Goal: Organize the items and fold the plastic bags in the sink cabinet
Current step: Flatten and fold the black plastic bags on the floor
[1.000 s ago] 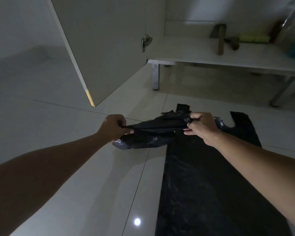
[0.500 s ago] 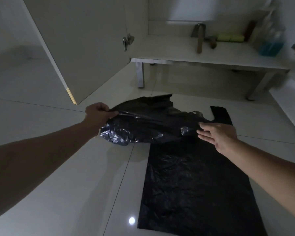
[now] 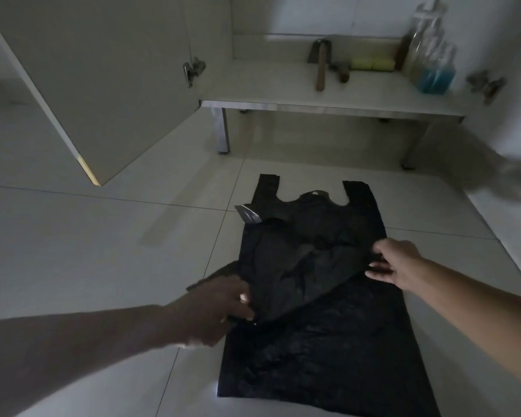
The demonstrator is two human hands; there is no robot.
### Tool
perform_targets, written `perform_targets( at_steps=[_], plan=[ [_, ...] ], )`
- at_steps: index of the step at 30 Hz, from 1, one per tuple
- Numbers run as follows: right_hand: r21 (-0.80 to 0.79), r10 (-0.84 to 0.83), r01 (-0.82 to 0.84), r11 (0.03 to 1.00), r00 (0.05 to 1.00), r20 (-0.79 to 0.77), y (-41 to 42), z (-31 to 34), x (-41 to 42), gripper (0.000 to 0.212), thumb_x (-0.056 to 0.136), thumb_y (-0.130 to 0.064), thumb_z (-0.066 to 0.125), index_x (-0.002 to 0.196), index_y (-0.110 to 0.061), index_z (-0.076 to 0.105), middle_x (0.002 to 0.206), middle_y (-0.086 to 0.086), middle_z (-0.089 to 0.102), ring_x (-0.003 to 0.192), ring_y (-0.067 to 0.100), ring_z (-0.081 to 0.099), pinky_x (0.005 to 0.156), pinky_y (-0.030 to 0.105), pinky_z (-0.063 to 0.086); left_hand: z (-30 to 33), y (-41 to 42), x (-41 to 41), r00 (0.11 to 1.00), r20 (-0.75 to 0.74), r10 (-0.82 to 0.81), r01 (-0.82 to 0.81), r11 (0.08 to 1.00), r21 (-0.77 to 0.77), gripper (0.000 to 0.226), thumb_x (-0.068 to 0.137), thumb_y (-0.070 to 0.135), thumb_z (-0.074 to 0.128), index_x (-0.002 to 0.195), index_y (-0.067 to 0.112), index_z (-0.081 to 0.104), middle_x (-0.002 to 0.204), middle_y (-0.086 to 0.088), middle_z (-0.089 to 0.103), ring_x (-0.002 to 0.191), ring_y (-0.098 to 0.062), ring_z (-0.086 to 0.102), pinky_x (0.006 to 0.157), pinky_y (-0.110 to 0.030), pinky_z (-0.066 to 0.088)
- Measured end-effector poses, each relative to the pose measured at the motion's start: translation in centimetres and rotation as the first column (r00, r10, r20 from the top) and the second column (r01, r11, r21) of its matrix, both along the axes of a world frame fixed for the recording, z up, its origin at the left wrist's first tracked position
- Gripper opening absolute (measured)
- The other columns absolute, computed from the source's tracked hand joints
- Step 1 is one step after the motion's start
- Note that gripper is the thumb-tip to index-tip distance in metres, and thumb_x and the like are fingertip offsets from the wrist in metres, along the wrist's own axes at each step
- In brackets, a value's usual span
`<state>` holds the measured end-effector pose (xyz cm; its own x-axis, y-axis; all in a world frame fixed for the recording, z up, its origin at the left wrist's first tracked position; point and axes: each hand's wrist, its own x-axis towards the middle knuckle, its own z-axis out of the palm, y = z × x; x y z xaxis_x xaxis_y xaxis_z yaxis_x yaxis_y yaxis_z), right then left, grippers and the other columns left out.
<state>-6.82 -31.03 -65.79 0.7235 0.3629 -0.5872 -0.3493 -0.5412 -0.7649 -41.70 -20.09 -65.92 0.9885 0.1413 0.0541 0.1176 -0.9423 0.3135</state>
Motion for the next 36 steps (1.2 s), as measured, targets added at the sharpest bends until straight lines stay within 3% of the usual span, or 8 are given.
perform_targets(
  at_steps=[5, 7, 10, 13, 15, 19, 26, 36],
  plan=[
    [-0.209, 0.21, -0.19, 0.959, 0.974, 0.079, -1.0, -1.6, -0.5, 0.058, 0.086, -0.041, 0.066, 0.134, -0.011, 0.05, 0.13, 0.012, 0.053, 0.112, 0.037, 0.055, 0.082, 0.049, 0.054, -1.5, -3.3, 1.7, 0.896, -0.414, -0.16, 0.159, 0.987, -0.038, 0.077, 0.079, 0.011, 0.058, 0.146, 0.039, 0.033, 0.161, 0.006, -0.001, 0.147, -0.013, -0.004, 0.117, -0.036, -0.002],
    [-0.436, 0.494, -0.325, 0.839, 0.791, 0.362, -1.1, -2.4, -1.3, 0.07, 0.082, -0.05, 0.066, 0.138, -0.012, 0.046, 0.134, 0.013, 0.05, 0.118, 0.037, 0.052, 0.093, 0.043, 0.05, -1.7, -3.7, 2.6, 0.854, -0.484, -0.189, 0.173, 0.982, -0.079, 0.086, 0.079, 0.008, 0.056, 0.15, 0.041, 0.019, 0.16, 0.012, -0.016, 0.146, -0.01, -0.015, 0.116, -0.037, -0.009],
    [-0.549, 0.724, -0.479, 0.685, 0.363, 0.587, -1.1, -2.2, -4.2, 0.044, 0.088, -0.054, 0.058, 0.115, -0.019, 0.059, 0.117, 0.004, 0.055, 0.112, 0.028, 0.054, 0.088, 0.035, 0.047, -2.1, -4.6, 4.0, 0.897, -0.426, -0.121, 0.051, 0.984, -0.171, 0.075, 0.086, 0.006, 0.056, 0.149, 0.029, 0.024, 0.162, 0.009, -0.002, 0.147, -0.01, 0.003, 0.115, -0.024, 0.0],
    [-0.609, 0.81, -0.549, 0.572, 0.263, 0.524, -0.5, -1.8, -7.2, 0.06, 0.083, -0.073, 0.047, 0.115, -0.023, 0.055, 0.112, 0.002, 0.057, 0.104, 0.026, 0.06, 0.085, 0.037, 0.05, -2.5, -4.7, 4.7, 0.96, -0.256, 0.115, -0.183, 0.948, -0.261, 0.043, 0.091, 0.021, 0.05, 0.133, 0.017, 0.045, 0.155, 0.001, 0.03, 0.138, -0.017, 0.034, 0.114, -0.021, 0.024],
    [-0.72, 0.895, -0.536, 0.441, 0.204, 0.396, -0.3, -1.8, -8.2, 0.075, 0.079, -0.072, 0.056, 0.131, -0.02, 0.044, 0.12, 0.005, 0.055, 0.108, 0.029, 0.059, 0.088, 0.039, 0.051, -3.5, -3.8, 5.1, 0.935, -0.308, 0.175, -0.205, 0.977, -0.067, 0.055, 0.09, 0.035, 0.051, 0.139, 0.014, 0.039, 0.158, -0.005, 0.021, 0.144, -0.022, 0.022, 0.12, -0.036, 0.016],
    [-0.686, 0.925, -0.622, 0.378, 0.226, 0.306, -1.1, -1.9, -7.6, 0.043, 0.076, -0.021, 0.077, 0.115, -0.01, 0.061, 0.101, 0.006, 0.068, 0.091, 0.024, 0.067, 0.08, 0.033, 0.057, -5.1, -1.7, 5.3, 0.742, -0.608, 0.283, -0.193, 0.958, 0.21, 0.092, 0.09, 0.062, 0.044, 0.153, 0.012, 0.0, 0.16, -0.01, -0.013, 0.148, -0.028, -0.012, 0.118, -0.047, -0.008],
    [-0.393, 0.584, -0.549, 0.738, 0.227, 0.78, -5.9, -1.1, -1.8, 0.015, 0.075, -0.016, 0.082, 0.086, -0.01, 0.073, 0.081, 0.004, 0.067, 0.072, 0.019, 0.064, 0.071, 0.035, 0.054, -6.8, -0.8, 5.2, 0.659, -0.622, 0.423, -0.354, 0.904, 0.239, 0.097, 0.089, 0.073, 0.02, 0.152, 0.007, -0.011, 0.159, -0.013, -0.018, 0.147, -0.031, -0.015, 0.118, -0.052, -0.006],
    [-0.476, 0.669, -0.489, 0.731, 0.651, 0.359, -15.5, -4.9, -4.3, 0.024, 0.083, -0.012, 0.076, 0.104, -0.013, 0.064, 0.108, -0.002, 0.056, 0.044, 0.016, 0.065, 0.046, 0.024, 0.053, -7.7, -1.6, 5.6, 0.685, -0.5, 0.53, -0.41, 0.848, 0.337, 0.092, 0.093, 0.064, 0.032, 0.152, 0.009, -0.012, 0.158, -0.015, -0.022, 0.146, -0.036, -0.013, 0.118, -0.054, 0.001]
  ],
)
